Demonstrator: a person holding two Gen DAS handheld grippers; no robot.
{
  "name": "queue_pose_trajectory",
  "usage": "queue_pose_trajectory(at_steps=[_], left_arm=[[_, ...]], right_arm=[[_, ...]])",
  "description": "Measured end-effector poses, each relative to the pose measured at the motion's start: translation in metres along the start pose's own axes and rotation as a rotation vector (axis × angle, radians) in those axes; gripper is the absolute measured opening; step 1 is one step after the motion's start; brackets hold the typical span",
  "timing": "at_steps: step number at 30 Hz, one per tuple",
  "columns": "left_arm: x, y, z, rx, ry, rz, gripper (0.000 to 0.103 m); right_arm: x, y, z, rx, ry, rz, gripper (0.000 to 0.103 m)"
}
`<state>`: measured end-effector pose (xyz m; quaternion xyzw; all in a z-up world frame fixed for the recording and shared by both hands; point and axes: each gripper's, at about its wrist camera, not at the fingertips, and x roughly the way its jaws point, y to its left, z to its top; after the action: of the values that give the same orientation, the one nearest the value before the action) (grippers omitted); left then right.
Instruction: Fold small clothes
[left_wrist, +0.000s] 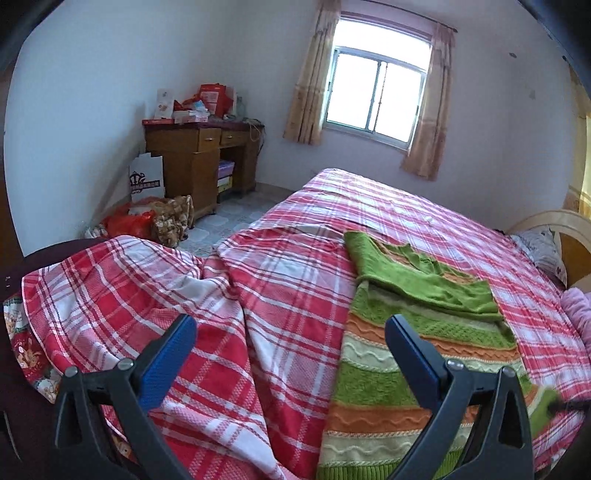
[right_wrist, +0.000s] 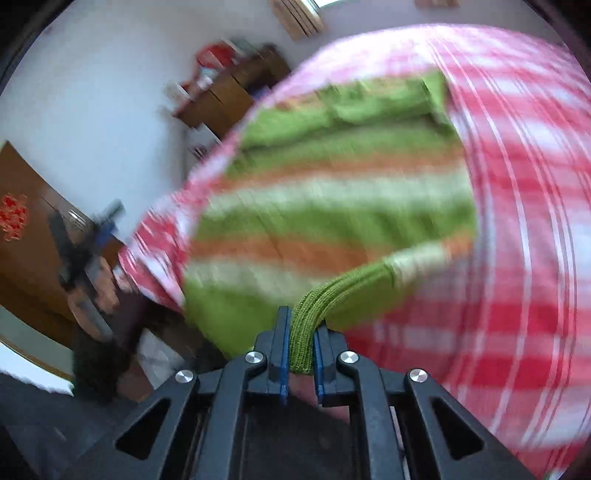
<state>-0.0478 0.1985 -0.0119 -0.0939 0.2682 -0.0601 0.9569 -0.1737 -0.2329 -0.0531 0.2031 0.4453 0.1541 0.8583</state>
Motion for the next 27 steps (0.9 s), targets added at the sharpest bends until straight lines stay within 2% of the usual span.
queue_pose_trajectory(at_steps=[3,6,9,12,15,20,23,27], left_arm=[[0.002,0.002,0.002,0.001,0.008,-0.004,0.103],[0.005,0.001,0.003,0.042,0.014,0.007,0.103],[0.01,-0.002,0.001,0.079,0.036,-0.029,0.103],[0.021,-0.008,-0.004,0.125,0.072,-0.074,0.103],[0.037,-0.019,-0.013,0.169,0.117,-0.127,0.103],[0.072,-0.044,-0.025,0.212,0.172,-0.126,0.102],[0.095,-0.052,-0.031,0.186,0.201,-0.129,0.089],[0.124,-0.052,-0.041,0.103,0.287,-0.126,0.063]], right_arm=[[0.003,-0.004,0.052,0.008,-0.09,0.017,0.01],[0.019,-0.023,0.098,0.08,-0.163,-0.004,0.01],[0.04,-0.055,0.127,0.19,-0.206,-0.034,0.01],[0.067,-0.087,0.136,0.267,-0.194,-0.1,0.01],[0.086,-0.105,0.131,0.289,-0.152,-0.149,0.01],[0.095,-0.111,0.117,0.273,-0.15,-0.162,0.01],[0.094,-0.108,0.113,0.252,-0.16,-0.172,0.011],[0.095,-0.1,0.11,0.201,-0.162,-0.201,0.011]])
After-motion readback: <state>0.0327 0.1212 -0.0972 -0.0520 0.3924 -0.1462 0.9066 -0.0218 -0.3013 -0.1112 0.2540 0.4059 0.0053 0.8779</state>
